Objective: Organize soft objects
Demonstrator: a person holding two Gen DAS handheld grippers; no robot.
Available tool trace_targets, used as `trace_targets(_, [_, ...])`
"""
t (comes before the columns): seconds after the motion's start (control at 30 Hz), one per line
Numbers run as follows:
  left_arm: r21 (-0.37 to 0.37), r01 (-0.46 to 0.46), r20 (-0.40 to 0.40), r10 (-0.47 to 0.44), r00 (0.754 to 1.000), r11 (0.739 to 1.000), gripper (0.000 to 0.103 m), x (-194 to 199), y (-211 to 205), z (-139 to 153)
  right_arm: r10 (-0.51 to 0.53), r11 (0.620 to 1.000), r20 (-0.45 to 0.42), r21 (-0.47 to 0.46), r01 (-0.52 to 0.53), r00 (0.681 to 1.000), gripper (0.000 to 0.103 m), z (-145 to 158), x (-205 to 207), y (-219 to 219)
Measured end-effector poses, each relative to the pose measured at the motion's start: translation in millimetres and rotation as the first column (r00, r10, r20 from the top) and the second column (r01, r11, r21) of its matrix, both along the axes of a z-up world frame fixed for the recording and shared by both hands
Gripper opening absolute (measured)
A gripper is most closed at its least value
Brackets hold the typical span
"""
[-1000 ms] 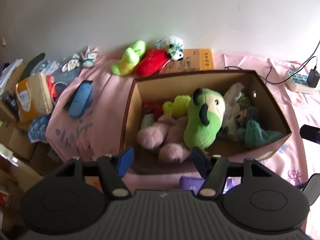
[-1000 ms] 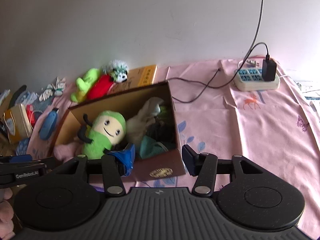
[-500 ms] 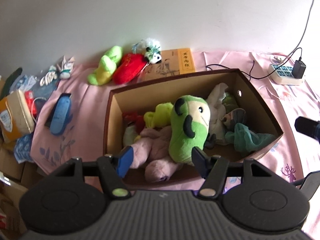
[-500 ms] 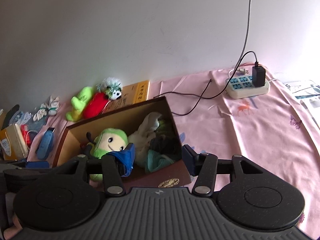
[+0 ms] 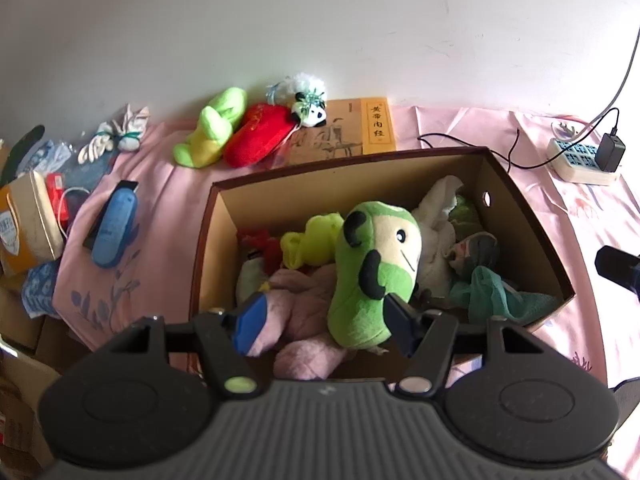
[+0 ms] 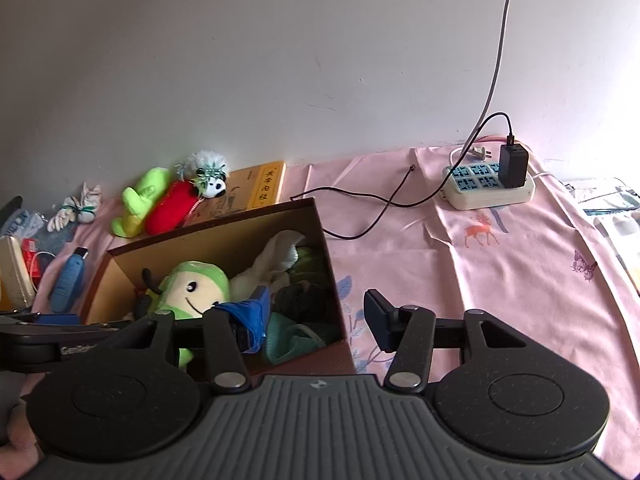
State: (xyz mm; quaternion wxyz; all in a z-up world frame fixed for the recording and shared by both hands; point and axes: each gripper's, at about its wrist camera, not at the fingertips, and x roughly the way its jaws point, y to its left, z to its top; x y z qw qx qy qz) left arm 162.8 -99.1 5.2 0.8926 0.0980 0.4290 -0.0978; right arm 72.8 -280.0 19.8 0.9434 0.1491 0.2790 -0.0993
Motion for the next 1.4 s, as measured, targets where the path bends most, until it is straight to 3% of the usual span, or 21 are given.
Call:
trace_targets(0.57, [-0.014,-0.005,-0.019,0.005,1.0,1.0,0.065,3.1,1.1,-11.8,-0.047,0.999,-0.033,-0.012,0.046,0.998,0.037,-7.7,1.3,-3.6])
trace_targets(1.4, [0.002,-0.006,-0.031,0.006,0.999,1.0,0.066,1.1,1.7,-20.3,0.014,1.0,-0.033,-0.008,-0.014,0.999,0.037,-8.9,1.4,11.9])
